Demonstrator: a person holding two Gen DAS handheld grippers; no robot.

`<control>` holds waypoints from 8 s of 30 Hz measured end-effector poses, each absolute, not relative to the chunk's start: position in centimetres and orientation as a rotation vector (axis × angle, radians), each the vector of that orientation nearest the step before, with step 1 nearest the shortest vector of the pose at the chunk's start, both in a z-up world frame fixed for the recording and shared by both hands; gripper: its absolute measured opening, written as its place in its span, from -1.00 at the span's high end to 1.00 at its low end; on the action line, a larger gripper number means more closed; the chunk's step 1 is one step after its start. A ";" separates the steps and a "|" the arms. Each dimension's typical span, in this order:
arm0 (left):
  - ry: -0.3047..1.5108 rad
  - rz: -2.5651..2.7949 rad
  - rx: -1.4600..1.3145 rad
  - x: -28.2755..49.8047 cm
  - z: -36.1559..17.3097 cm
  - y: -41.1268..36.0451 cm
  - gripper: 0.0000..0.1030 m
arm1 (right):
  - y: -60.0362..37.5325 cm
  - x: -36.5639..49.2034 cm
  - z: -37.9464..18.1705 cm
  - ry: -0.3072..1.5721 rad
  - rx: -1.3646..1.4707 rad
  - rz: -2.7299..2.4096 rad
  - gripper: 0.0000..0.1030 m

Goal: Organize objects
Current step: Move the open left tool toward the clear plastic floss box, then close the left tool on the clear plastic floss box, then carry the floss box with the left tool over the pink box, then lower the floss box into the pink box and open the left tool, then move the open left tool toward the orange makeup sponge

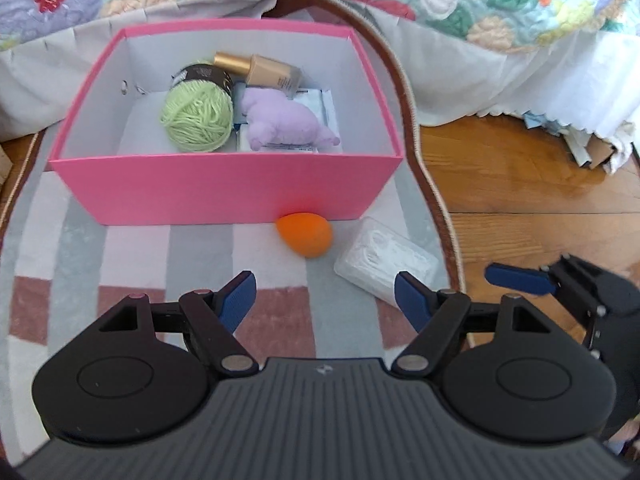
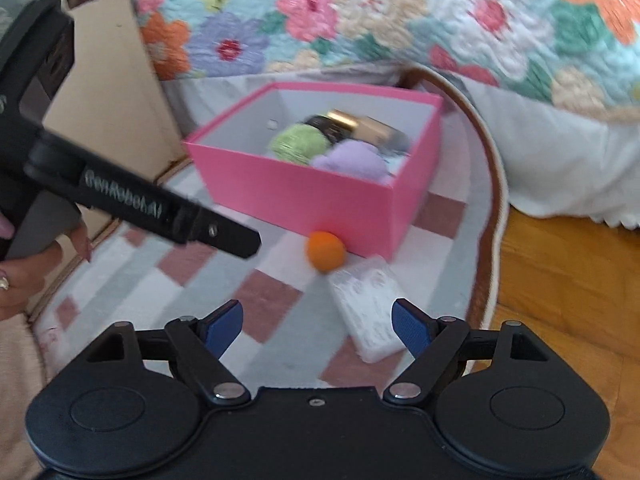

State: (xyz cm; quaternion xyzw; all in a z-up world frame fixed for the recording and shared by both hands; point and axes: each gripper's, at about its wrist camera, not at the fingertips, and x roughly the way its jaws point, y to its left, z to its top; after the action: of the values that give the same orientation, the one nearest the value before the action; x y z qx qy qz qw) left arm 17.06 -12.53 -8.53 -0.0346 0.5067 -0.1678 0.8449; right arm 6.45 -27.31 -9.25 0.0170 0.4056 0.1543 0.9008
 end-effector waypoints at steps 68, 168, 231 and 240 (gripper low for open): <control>1.089 -0.358 -0.401 14.6 -17.6 -13.7 0.09 | -24.6 6.2 -18.5 0.799 -0.042 0.214 -0.81; 1.074 -0.435 -0.556 34.1 -5.8 -2.5 0.12 | -17.9 26.3 -2.6 0.834 -0.198 0.284 -0.53; 1.075 -0.337 -0.241 19.4 5.6 -0.8 -0.26 | -16.8 13.5 5.4 0.801 -0.089 0.271 -0.48; 1.052 -0.338 -0.185 14.9 7.4 -0.2 -0.39 | -15.5 9.1 7.3 0.789 -0.141 0.316 -0.50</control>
State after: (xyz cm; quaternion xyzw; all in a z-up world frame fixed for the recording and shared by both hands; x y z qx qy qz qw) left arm 14.95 -0.15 7.37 -0.0877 0.4987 -0.1602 0.8473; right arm 9.07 -15.54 7.26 -0.0683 0.3825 0.1532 0.9086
